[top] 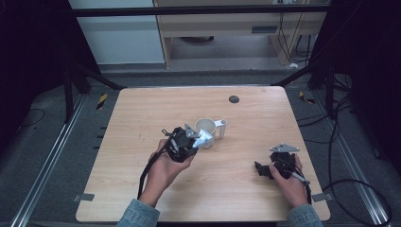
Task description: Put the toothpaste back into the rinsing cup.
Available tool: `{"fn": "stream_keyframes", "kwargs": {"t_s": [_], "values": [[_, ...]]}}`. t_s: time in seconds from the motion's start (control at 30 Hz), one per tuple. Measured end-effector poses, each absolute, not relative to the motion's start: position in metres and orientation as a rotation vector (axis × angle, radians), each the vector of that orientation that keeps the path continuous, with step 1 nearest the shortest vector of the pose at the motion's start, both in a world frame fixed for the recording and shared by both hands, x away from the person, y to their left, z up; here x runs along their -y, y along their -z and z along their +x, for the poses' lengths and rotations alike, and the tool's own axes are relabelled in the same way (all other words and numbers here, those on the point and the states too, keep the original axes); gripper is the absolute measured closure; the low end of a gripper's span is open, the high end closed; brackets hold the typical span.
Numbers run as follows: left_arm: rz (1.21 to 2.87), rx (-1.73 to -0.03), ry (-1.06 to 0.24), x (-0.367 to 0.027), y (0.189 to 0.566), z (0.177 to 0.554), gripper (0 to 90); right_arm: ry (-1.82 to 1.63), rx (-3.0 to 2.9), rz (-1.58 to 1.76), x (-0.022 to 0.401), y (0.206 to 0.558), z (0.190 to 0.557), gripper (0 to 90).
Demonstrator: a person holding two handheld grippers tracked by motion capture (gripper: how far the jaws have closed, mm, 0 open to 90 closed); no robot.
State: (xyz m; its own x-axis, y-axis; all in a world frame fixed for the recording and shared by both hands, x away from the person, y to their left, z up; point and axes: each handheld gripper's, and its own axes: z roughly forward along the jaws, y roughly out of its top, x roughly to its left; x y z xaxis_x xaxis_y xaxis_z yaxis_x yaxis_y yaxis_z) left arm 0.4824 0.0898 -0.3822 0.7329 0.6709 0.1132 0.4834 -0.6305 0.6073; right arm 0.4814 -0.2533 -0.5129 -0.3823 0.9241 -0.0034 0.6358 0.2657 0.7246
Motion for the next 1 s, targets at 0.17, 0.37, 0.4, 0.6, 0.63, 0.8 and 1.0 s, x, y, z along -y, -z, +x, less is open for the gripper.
{"fn": "stream_keyframes", "kwargs": {"t_s": [0.17, 0.37, 0.4, 0.6, 0.63, 0.8, 1.0], "values": [[2.377, -0.854, -0.434, -0.081, 0.382, 0.481, 77.8, -0.903, -2.114, 1.410, 0.253, 0.513, 0.481, 0.5], [2.366, -0.802, -0.410, -0.060, 0.378, 0.478, 77.8, -0.903, -2.114, 1.410, 0.253, 0.513, 0.481, 0.5], [2.363, -0.799, -0.412, -0.057, 0.377, 0.478, 77.8, -0.902, -2.114, 1.409, 0.253, 0.513, 0.481, 0.5], [2.330, -0.765, -0.393, -0.039, 0.370, 0.478, 77.8, -0.903, -2.114, 1.411, 0.253, 0.513, 0.481, 0.5], [2.326, -0.757, -0.389, -0.035, 0.367, 0.478, 77.8, -0.902, -2.114, 1.409, 0.253, 0.513, 0.481, 0.5], [2.310, -0.724, -0.395, -0.017, 0.358, 0.481, 77.8, -0.900, -2.115, 1.408, 0.253, 0.513, 0.481, 0.5], [2.280, -0.694, -0.323, 0.002, 0.351, 0.487, 77.8, -0.902, -2.114, 1.411, 0.253, 0.513, 0.481, 0.5]]}}
